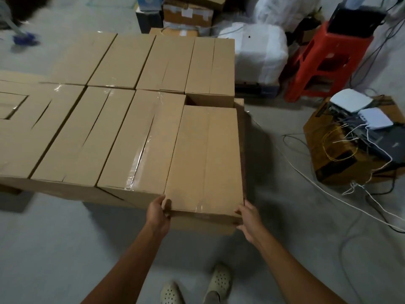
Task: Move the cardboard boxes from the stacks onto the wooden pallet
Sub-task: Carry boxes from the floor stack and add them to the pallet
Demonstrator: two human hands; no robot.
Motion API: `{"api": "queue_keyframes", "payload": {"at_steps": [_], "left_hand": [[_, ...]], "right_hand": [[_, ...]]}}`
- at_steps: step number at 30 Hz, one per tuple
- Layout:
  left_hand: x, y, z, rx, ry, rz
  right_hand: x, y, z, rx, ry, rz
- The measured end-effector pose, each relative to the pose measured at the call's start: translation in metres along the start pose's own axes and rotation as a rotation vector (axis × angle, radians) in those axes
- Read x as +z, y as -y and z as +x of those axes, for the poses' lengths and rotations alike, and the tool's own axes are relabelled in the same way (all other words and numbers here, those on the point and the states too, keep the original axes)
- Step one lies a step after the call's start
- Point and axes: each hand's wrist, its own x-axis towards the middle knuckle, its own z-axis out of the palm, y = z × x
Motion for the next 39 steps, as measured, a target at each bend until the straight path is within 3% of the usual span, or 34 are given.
{"api": "queue_keyframes", "payload": {"at_steps": [13, 27, 39], "left_hand": [[-0.026, 0.021, 0.032, -0.088, -0.008, -0.388], [-0.006, -0.001, 0.065, -0.033, -0.02, -0.29], [0.005, -0.021, 0.078, -0.162, 0.058, -0.286]], "right_hand": [[0.008, -0.014, 0.042, -0.038, 0.028, -0.303], [0.013, 0.003, 0.083, -0.133, 0.038, -0.378], [0.02, 0.01, 0.118, -0.13, -0.06, -0.468]]}}
